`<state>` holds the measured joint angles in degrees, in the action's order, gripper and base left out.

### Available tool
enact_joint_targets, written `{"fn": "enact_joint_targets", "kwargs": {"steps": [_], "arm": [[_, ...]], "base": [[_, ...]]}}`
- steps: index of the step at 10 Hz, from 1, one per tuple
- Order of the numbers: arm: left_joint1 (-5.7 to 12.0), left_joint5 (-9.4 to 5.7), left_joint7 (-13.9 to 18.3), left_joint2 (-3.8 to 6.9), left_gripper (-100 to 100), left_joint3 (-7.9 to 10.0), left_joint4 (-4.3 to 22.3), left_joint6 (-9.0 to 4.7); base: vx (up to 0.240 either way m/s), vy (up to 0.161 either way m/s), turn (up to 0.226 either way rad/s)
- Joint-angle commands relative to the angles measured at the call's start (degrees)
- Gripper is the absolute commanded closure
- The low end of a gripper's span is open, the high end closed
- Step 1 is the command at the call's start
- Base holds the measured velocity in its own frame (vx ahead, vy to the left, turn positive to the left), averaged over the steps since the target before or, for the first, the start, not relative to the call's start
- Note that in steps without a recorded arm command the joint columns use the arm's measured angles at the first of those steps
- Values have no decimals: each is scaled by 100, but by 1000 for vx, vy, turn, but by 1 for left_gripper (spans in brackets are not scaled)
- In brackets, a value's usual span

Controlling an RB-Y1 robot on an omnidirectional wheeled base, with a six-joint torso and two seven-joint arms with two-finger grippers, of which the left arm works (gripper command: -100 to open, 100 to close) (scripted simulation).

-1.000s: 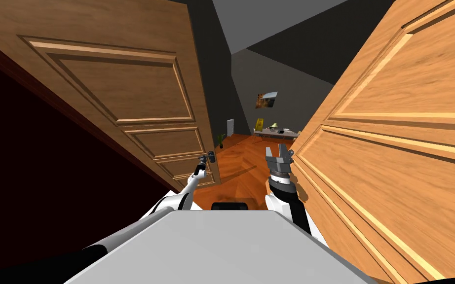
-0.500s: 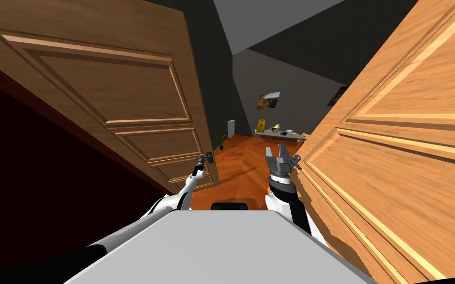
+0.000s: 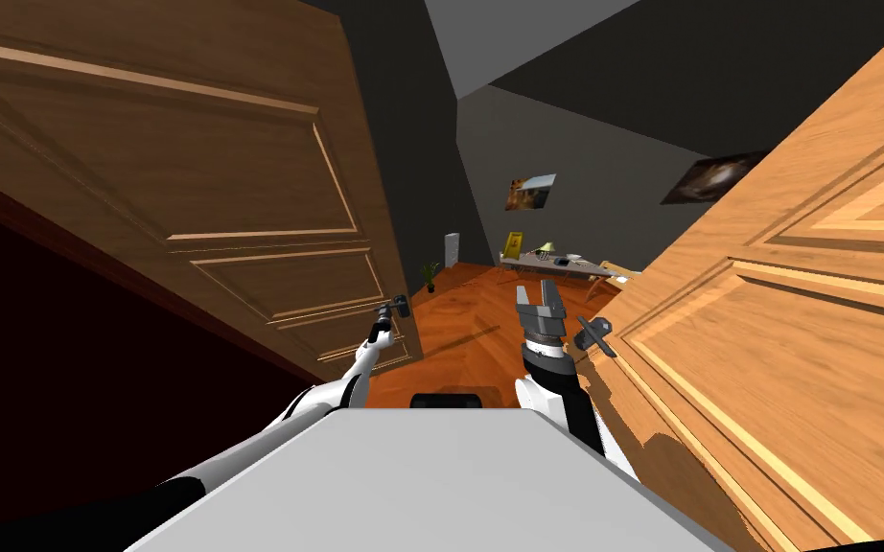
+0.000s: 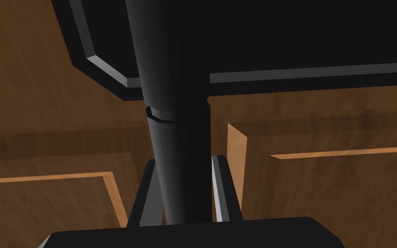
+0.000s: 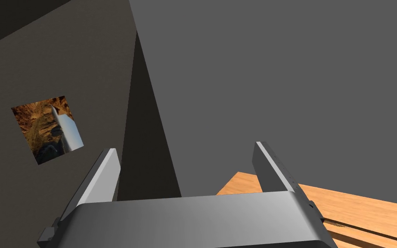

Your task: Push the door open

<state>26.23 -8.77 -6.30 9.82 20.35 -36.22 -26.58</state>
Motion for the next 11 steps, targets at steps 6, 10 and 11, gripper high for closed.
{"fn": "enact_joint_targets", "kwargs": {"steps": [6,10,11], "arm": [[-50,-100,-100,130,100,285,5,-7],[-78,-176,-185,207,100,502,15,-20],[-86,-198,-210,230,100,565,19,-23]], "base": [[156,-50,53],[172,-45,44],[180,-70,53]]}}
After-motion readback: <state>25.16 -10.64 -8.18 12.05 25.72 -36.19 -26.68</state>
